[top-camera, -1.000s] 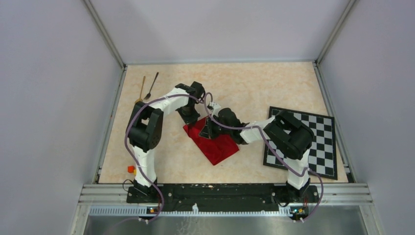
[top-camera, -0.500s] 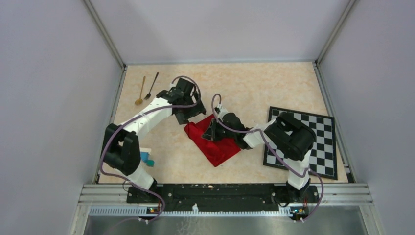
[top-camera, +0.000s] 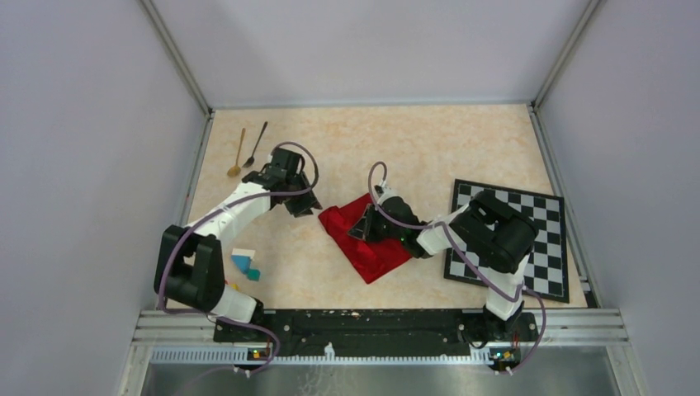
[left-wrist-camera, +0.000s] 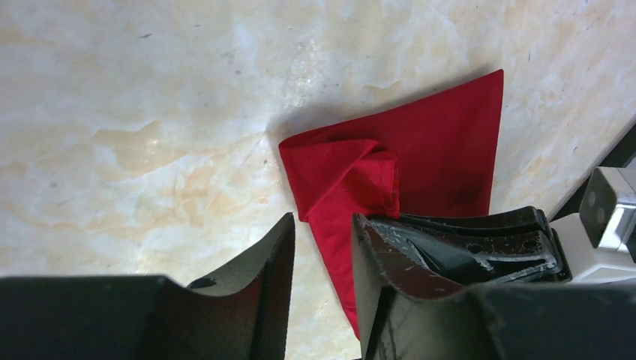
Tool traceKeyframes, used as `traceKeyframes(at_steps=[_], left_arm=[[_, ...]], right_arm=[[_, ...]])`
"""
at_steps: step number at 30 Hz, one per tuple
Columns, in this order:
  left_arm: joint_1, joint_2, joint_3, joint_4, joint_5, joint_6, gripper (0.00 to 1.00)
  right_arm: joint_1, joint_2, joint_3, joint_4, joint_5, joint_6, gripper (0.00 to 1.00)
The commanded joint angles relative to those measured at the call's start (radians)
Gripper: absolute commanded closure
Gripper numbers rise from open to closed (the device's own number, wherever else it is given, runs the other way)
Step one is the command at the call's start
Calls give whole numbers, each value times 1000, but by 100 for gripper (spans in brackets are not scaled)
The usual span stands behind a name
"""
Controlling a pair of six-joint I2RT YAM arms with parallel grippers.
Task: Fold the napkin into a case and place the utensils inside
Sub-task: Fold the lower triangle-folded napkin at the center of the board.
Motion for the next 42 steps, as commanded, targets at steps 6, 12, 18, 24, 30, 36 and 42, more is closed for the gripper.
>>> traceKeyframes(at_steps=[6, 12, 18, 24, 30, 36, 42], left_arm=[[-5, 102, -12, 159, 121, 6, 74], [-14, 150, -19, 202, 162, -5, 76], [-16, 128, -30, 199, 129, -9, 76], [-16, 73, -44, 184, 116, -7, 72], [-16, 53, -54, 186, 140, -6, 69], [-26, 80, -45, 204, 172, -1, 70], [-65, 140, -19, 240, 207, -7, 72]], right_arm=[[3, -54, -39, 15, 90, 39, 100], [4, -67, -66, 84, 75, 28, 100], [23, -166, -11, 1, 37, -79, 100], [32, -203, -64, 7, 64, 18, 100], [47, -202, -147, 49, 164, 115, 100], [51, -219, -201, 60, 243, 142, 100], [51, -235, -212, 8, 291, 158, 100]])
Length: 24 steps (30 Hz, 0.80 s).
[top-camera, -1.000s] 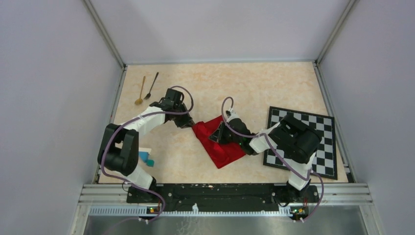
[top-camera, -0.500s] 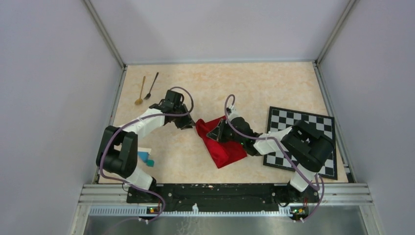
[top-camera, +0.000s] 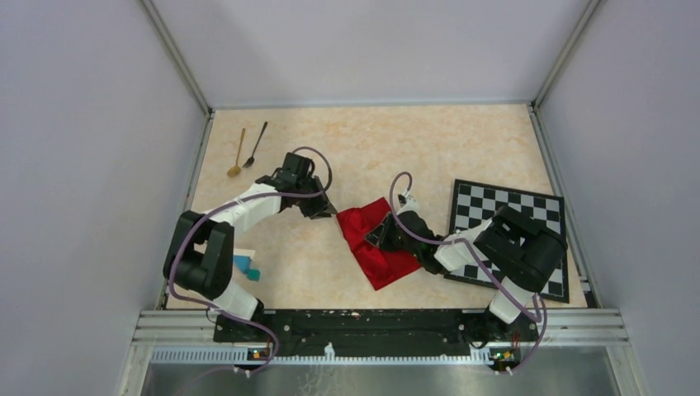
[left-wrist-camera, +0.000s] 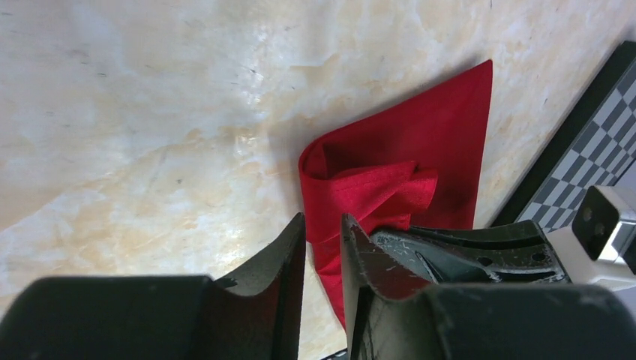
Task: Fold the napkin into a case and place the utensils inside
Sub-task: Fold the lower triangle-folded napkin at the center of the board.
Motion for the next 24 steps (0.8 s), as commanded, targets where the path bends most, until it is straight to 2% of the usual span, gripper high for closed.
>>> traceKeyframes(at_steps=[1, 9, 24], left_arm=[[-35, 50, 32, 65, 43, -5, 72], [-63, 117, 70, 108, 72, -26, 80], [-70, 226, 127, 172, 99, -40, 82]], right_arm=[[10, -42, 0, 8, 62, 19, 100], [9, -28, 11, 4, 55, 14, 100], [1, -7, 11, 10, 39, 15, 100]])
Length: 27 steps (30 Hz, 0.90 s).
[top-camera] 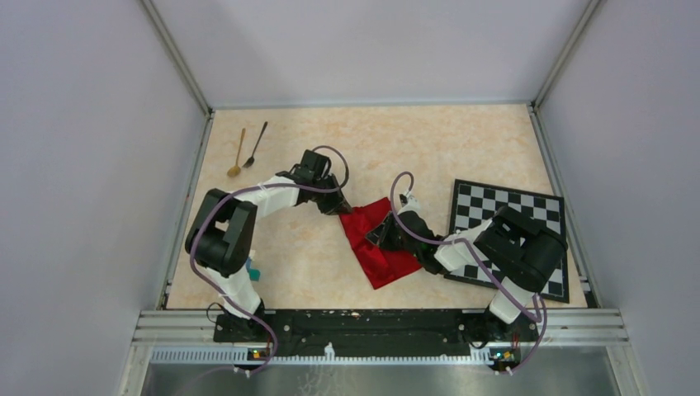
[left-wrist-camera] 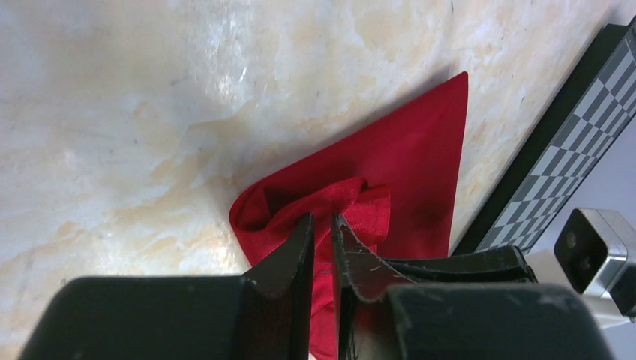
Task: Fold the napkin into a case and place the utensils inside
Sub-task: Fold the lower triangle-folded napkin at the center of the board.
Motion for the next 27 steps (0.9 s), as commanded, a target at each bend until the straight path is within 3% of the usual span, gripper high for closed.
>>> traceKeyframes(at_steps=[1, 16, 23, 25, 27], left_arm=[[-4, 43, 42, 57, 4, -4, 82], [1, 84, -21, 77, -61, -4, 88], [7, 96, -33, 76, -52, 6, 89], [7, 93, -37, 80, -46, 7, 89], [7, 91, -39, 82, -44, 9, 89]], right_arm=[[3, -2, 16, 12, 1, -3, 100], [-1, 0, 121, -131, -69, -159, 99], [-20, -154, 269, -576, 11, -430, 59], [-19, -211, 263, -570, -37, -534, 49], [-25, -195, 287, -531, -184, -584, 46]])
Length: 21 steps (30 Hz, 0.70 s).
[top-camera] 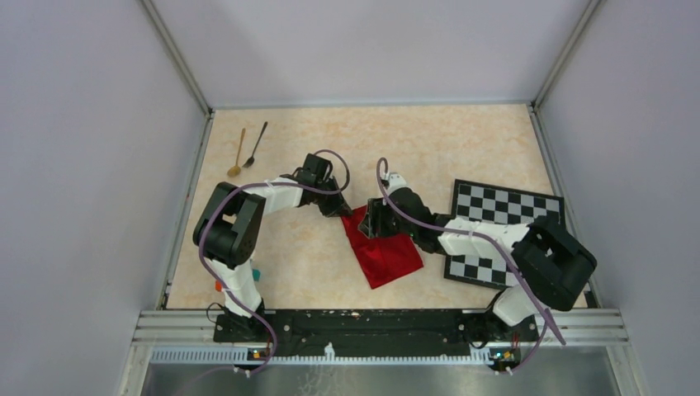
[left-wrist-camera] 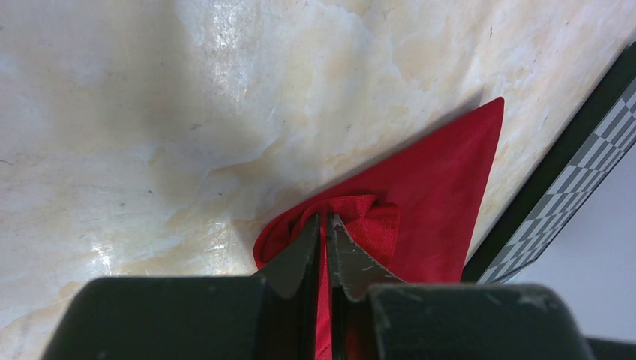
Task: Fold the napkin into a case and place the utensils inside
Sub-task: Fold the lower triangle-folded napkin at the center of the board, then smooth out the 2/3-rectangle-folded napkin at the center of the board.
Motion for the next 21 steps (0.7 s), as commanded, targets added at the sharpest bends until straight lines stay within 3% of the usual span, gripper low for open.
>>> traceKeyframes(at_steps=[1, 6, 9, 14, 21], left_arm=[[4, -1, -30, -5, -43, 21, 89], [5, 1, -25, -15, -52, 21, 89], [8, 9, -20, -25, -55, 22, 90], [14, 15, -21, -21, -54, 23, 91], [17, 25, -24, -16, -50, 25, 92]], right_arm=[[-17, -21, 76, -28, -232, -211, 47], [-34, 151, 172, 116, -557, -190, 53], [-51, 234, 214, 165, -690, -147, 69], [-65, 271, 200, 147, -719, -146, 73], [-86, 273, 42, 212, -747, -71, 73]])
